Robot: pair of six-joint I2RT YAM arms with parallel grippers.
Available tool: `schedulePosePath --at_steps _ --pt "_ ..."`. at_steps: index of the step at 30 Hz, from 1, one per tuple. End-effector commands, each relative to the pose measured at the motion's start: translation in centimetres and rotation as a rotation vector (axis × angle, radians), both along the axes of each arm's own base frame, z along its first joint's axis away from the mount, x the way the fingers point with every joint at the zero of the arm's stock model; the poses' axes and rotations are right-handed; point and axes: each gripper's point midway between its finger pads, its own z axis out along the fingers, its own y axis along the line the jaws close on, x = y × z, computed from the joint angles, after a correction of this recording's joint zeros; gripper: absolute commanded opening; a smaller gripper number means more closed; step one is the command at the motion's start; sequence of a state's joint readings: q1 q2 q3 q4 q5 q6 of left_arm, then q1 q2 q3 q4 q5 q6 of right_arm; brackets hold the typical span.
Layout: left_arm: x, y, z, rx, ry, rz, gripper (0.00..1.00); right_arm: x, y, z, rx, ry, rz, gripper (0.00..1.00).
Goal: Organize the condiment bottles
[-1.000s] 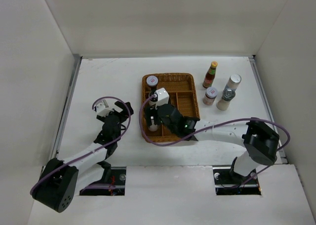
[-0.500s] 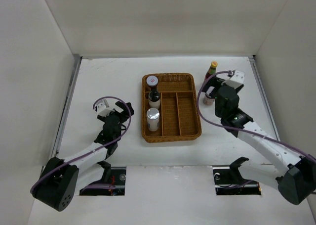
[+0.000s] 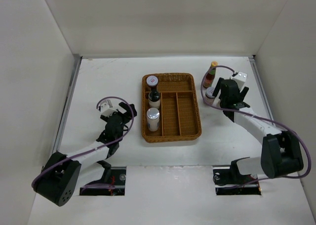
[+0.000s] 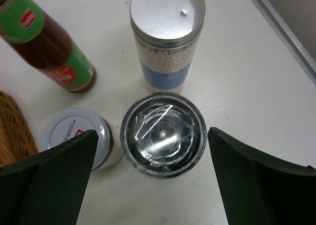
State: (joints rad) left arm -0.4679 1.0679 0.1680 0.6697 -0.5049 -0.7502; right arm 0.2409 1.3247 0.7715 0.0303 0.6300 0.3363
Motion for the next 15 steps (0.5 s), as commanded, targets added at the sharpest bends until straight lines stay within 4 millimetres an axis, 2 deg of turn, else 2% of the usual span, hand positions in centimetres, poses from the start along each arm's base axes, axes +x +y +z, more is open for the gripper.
schedulePosePath --at_steps 1,5,8,11,13,15 --pt "0.8 -1.0 2.7 -0.055 -0.081 -0.022 0.99 2.3 -0.5 2.6 0.066 -0.105 -0.014 1.00" --pt "1.0 -1.1 2.5 -0.051 -0.071 -0.025 0.99 3.4 -0.9 1.1 0.106 -0.088 -0.006 0.99" --pt "0.9 -1.1 2.8 -0.055 -0.079 -0.023 0.99 3.8 -0.9 1.0 0.136 -0.113 -0.001 0.90" --pt "1.0 -1.2 2.6 -0.052 -0.072 -0.028 0.99 3.6 -1.2 1.9 0.132 -0.151 -0.020 0.68" --pt "1.0 -1.2 2.8 -0.056 -0.079 -0.031 0.99 2.6 -1.9 3.4 0.114 -0.203 -0.062 0.65" --pt "1.0 -1.2 2.8 -0.056 -0.079 -0.029 0.99 1.1 -1.6 4.9 0.095 -0.255 -0.082 0.61"
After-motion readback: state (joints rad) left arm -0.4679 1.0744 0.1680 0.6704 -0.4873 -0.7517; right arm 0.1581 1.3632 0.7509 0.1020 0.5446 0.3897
